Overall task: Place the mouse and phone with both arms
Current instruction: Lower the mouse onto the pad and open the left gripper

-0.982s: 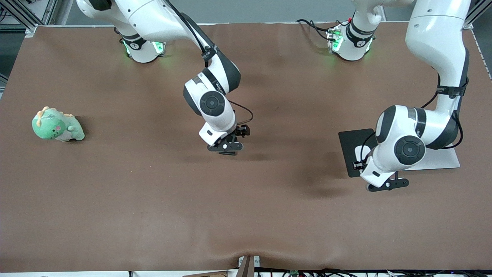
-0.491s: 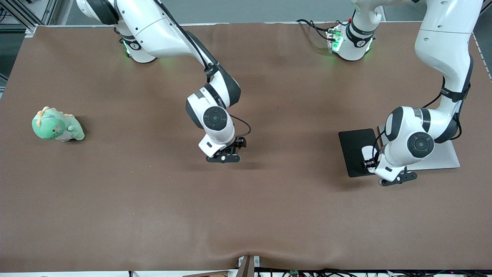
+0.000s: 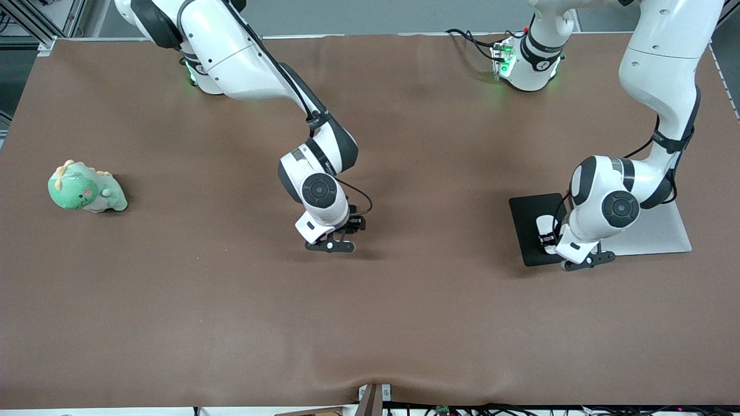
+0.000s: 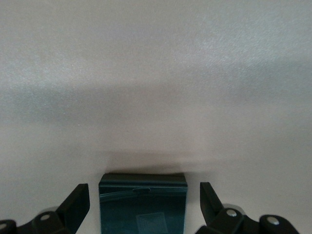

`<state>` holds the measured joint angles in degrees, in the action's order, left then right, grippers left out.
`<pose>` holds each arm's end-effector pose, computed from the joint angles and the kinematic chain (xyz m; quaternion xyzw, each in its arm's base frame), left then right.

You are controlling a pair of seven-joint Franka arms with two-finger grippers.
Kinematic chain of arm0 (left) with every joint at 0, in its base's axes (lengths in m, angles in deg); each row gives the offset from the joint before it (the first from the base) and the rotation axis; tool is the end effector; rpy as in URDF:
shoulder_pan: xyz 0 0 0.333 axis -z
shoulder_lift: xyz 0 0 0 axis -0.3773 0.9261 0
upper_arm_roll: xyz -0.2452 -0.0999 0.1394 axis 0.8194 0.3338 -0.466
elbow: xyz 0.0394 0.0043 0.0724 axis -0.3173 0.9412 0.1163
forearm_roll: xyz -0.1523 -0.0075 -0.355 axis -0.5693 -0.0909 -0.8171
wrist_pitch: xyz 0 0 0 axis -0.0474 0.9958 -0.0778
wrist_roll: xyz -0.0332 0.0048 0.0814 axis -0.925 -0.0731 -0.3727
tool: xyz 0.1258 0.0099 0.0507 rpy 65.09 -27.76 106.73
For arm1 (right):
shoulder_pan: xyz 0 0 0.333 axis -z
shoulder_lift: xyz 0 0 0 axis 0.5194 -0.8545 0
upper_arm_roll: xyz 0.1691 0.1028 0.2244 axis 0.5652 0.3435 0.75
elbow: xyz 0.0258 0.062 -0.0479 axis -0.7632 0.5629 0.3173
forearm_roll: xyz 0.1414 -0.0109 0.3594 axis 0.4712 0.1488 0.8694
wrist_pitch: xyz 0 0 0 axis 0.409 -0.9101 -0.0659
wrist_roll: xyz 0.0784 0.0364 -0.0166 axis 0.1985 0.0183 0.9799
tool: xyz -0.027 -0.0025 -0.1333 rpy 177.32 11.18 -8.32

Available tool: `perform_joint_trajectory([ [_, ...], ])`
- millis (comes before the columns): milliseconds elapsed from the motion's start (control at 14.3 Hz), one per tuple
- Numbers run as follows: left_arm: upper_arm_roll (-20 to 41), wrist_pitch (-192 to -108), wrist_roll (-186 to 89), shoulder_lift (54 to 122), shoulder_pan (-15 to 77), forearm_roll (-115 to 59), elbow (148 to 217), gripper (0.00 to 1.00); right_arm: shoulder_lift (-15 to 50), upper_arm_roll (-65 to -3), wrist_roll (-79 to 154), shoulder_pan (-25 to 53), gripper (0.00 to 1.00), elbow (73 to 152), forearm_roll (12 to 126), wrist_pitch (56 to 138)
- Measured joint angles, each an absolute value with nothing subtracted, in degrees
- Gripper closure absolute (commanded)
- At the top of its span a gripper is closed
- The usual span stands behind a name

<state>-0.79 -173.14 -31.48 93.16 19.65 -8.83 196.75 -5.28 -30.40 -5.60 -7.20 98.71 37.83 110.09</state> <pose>0.5886 -0.0415 0.1486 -0.9938 -0.1029 0.0265 0.0335 0.5519 0.4217 0.1519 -0.9986 0.0392 0.0335 0.0071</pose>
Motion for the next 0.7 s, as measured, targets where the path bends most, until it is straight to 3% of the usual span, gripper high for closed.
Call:
perform_joint_trajectory([
  [70, -0.7, -173.9, -31.5, 93.2, 19.6, -8.8, 197.1, 0.54, -5.4, -30.4, -6.1, -7.3, 0.00, 98.7, 37.8, 110.2],
  [140, -0.7, -174.9, -31.5, 93.2, 19.6, -8.8, 197.7, 0.32, -5.5, -30.4, -6.4, -7.3, 0.00, 98.7, 37.8, 110.2],
  [210, -0.7, -175.7, -31.5, 93.2, 19.6, -8.8, 198.2, 0.01, -5.5, -30.4, -6.6, -7.3, 0.00, 98.7, 37.8, 110.2],
  [701, -0.7, -176.7, -31.5, 90.6, 19.6, -8.8, 198.2, 0.00, -5.9, -30.4, -10.1, -7.3, 0.00, 98.9, 37.9, 110.2],
])
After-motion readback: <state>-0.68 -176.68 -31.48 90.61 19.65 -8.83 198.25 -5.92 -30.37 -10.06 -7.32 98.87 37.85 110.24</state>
